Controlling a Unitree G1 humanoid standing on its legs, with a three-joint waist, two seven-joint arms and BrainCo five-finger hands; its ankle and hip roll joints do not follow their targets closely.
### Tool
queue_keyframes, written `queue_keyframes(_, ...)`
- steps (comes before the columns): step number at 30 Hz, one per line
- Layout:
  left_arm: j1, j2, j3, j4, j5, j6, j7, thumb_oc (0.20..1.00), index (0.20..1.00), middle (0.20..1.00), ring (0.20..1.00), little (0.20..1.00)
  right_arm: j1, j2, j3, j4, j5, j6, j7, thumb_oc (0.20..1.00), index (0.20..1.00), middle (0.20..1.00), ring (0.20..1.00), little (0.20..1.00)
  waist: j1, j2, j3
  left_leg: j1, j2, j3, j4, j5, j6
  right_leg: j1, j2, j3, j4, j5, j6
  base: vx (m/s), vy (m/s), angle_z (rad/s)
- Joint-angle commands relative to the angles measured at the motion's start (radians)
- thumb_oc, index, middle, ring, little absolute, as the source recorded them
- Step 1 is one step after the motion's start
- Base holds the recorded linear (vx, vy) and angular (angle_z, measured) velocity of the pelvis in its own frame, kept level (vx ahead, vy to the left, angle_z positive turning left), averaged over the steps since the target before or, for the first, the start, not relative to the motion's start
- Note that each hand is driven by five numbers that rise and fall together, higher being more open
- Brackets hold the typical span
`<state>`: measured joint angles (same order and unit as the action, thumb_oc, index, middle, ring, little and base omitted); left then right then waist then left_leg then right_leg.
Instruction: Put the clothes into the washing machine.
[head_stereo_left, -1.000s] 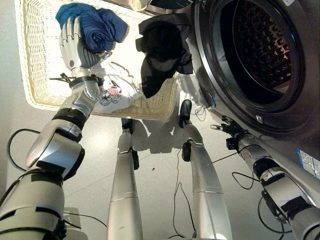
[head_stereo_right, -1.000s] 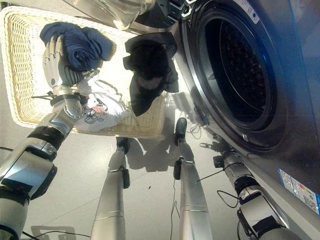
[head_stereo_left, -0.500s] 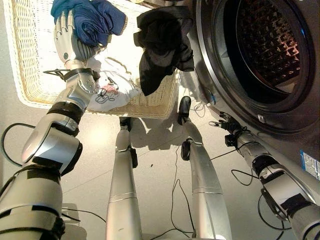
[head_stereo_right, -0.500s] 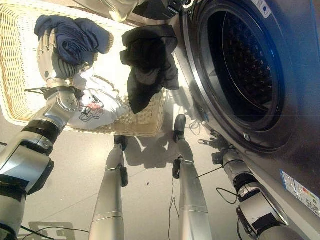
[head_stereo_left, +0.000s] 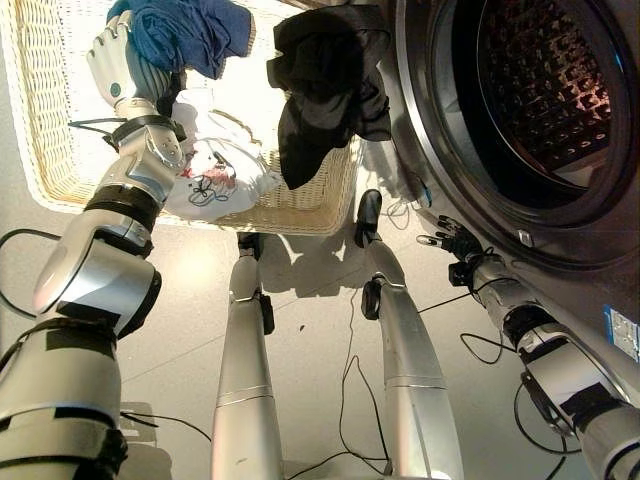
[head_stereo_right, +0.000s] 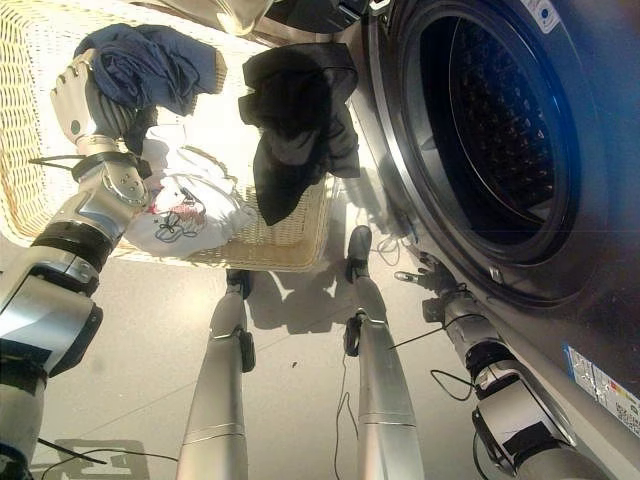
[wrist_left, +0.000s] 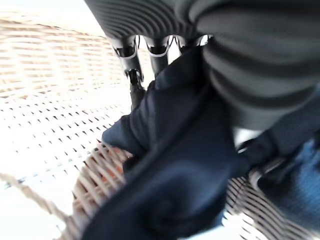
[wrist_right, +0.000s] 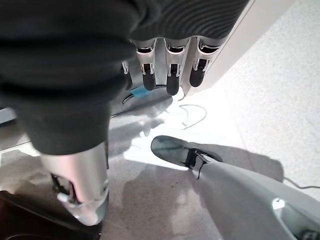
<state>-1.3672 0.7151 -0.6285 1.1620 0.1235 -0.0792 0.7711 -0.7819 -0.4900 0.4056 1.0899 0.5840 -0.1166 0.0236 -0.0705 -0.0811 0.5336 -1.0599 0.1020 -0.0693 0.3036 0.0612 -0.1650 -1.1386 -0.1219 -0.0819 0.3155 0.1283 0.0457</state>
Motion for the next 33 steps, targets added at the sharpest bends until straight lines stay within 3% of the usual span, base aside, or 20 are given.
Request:
queue_keyframes(1, 0.037, 0.000, 0.031, 0.017, -0.068, -0.053, -0.006, 0.200, 0.200, 0.200, 0.200, 0.200, 0.047, -0.013, 0.028, -0.039, 0.054, -0.049, 0.019, 1.000, 1.000, 1.000, 1.000, 1.000, 0.000, -0.006, -0.014, -0.010, -0.123, 0.005, 0.012, 0.004, 0.080, 0.028, 0.103, -0.017, 0.000, 0.014, 0.089, 0.00, 0.000, 0.00)
queue_keyframes(7, 0.092, -0.012, 0.093, -0.041, -0.149, -0.138, -0.003, 0.200, 0.200, 0.200, 0.200, 0.200, 0.067, -0.003, 0.018, -0.124, 0.104, -0.089, 0.006, 1.000, 1.000, 1.000, 1.000, 1.000, 0.004, 0.000, -0.014, 0.005, -0.124, 0.003, 0.009, 0.004, 0.077, 0.038, 0.103, -0.018, 0.004, 0.010, 0.089, 0.00, 0.000, 0.00)
queue_keyframes(14, 0.262, -0.060, 0.238, -0.290, -0.295, -0.364, 0.029, 0.200, 0.200, 0.200, 0.200, 0.200, 0.143, 0.015, -0.028, -0.421, 0.254, -0.107, -0.030, 1.000, 1.000, 1.000, 1.000, 1.000, 0.013, 0.010, -0.014, 0.021, -0.130, -0.004, 0.000, 0.001, 0.074, 0.045, 0.098, -0.019, 0.010, 0.001, 0.088, 0.00, 0.000, 0.00)
queue_keyframes(15, 0.320, -0.083, 0.265, -0.382, -0.295, -0.411, 0.031, 0.200, 0.200, 0.200, 0.200, 0.200, 0.169, 0.023, -0.039, -0.508, 0.281, -0.112, -0.048, 1.000, 1.000, 1.000, 1.000, 1.000, 0.018, 0.015, -0.014, 0.018, -0.134, -0.008, 0.000, 0.000, 0.074, 0.040, 0.096, -0.019, 0.017, -0.001, 0.087, 0.00, 0.000, 0.00)
queue_keyframes(20, 0.444, -0.147, 0.314, -0.556, -0.213, -0.517, -0.010, 0.200, 0.200, 0.200, 0.200, 0.200, 0.220, 0.049, -0.092, -0.673, 0.308, -0.114, -0.029, 1.000, 1.000, 1.000, 1.000, 1.000, 0.030, 0.023, -0.014, 0.019, -0.142, -0.016, 0.006, -0.005, 0.082, 0.033, 0.092, -0.024, 0.037, -0.006, 0.088, 0.00, 0.000, 0.00)
queue_keyframes(24, 0.554, -0.207, 0.345, -0.685, -0.169, -0.611, -0.129, 0.200, 0.200, 0.200, 0.200, 0.200, 0.265, 0.063, -0.124, -0.809, 0.329, -0.095, 0.017, 1.000, 1.000, 1.000, 1.000, 1.000, 0.040, 0.035, -0.014, 0.035, -0.148, -0.017, 0.006, -0.004, 0.089, 0.044, 0.083, -0.028, 0.045, -0.007, 0.089, 0.00, 0.000, 0.00)
queue_keyframes(26, 0.568, -0.211, 0.346, -0.707, -0.181, -0.619, -0.158, 0.200, 0.200, 0.200, 0.200, 0.200, 0.270, 0.063, -0.129, -0.829, 0.332, -0.088, 0.023, 1.000, 1.000, 1.000, 1.000, 1.000, 0.041, 0.038, -0.014, 0.039, -0.148, -0.017, 0.004, -0.003, 0.090, 0.047, 0.082, -0.027, 0.046, -0.008, 0.089, 0.00, 0.019, 0.00)
queue_keyframes(28, 0.629, -0.228, 0.343, -0.823, -0.214, -0.638, -0.295, 0.200, 0.200, 0.200, 0.200, 0.200, 0.285, 0.068, -0.148, -0.923, 0.323, -0.050, 0.042, 1.000, 1.000, 1.000, 1.000, 1.000, 0.047, 0.054, -0.014, 0.052, -0.153, -0.013, 0.001, 0.001, 0.095, 0.055, 0.073, -0.028, 0.050, -0.010, 0.089, 0.00, 0.068, 0.00)
queue_keyframes(33, 0.692, -0.233, 0.321, -0.973, -0.308, -0.652, -0.523, 0.200, 0.200, 0.200, 0.200, 0.200, 0.293, 0.056, -0.161, -1.031, 0.341, -0.010, 0.093, 1.000, 1.000, 1.000, 1.000, 1.000, 0.054, 0.073, -0.014, 0.065, -0.161, -0.007, 0.000, 0.004, 0.104, 0.063, 0.064, -0.030, 0.053, -0.012, 0.089, 0.00, 0.024, -0.02)
